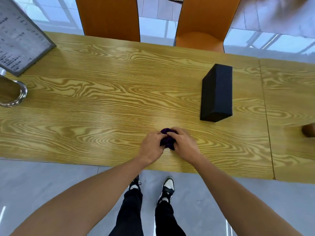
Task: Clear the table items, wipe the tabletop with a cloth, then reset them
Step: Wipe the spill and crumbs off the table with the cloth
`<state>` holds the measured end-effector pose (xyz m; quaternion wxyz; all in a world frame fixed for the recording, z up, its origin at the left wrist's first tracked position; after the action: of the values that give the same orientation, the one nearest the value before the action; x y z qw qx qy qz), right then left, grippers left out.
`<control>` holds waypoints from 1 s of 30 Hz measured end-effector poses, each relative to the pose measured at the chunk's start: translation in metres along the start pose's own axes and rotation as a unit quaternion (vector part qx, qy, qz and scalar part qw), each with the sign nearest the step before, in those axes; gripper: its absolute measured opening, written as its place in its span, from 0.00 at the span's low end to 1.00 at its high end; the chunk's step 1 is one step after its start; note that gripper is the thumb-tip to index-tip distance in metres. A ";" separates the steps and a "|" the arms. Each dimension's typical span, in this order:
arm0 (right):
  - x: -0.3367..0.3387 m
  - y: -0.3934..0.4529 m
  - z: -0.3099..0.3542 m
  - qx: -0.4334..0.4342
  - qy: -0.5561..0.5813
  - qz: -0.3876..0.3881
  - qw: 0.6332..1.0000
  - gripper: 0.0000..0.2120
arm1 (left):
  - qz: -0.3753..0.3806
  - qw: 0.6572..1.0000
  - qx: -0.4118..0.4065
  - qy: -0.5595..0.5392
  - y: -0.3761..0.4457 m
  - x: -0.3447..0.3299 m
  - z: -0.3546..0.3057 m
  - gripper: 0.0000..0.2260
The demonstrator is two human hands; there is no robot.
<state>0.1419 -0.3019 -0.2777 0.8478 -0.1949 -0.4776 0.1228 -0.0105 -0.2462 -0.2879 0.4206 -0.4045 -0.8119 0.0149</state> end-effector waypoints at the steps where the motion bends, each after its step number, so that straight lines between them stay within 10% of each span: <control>1: -0.001 -0.014 -0.008 -0.001 0.000 -0.009 1.000 0.21 | 0.003 1.000 -0.004 0.005 -0.003 -0.011 -0.010 0.15; 30: 0.009 -0.202 -0.191 -0.153 0.045 -0.123 0.980 0.23 | 0.166 0.979 -0.113 0.037 0.020 -0.153 -0.200 0.19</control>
<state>0.3144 -0.5193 -0.2700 0.8373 -0.2676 -0.4723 -0.0655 0.1904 -0.3984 -0.2692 0.3932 -0.5793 -0.7137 -0.0225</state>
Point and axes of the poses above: each hand's wrist, its own y-axis towards the middle knuckle, its own x-axis out of the back of the hand, z = x × y, the point moved 1 cm from there along y, towards the middle knuckle, and after that the axes turned 8 degrees about z, right-handed, at the moved point
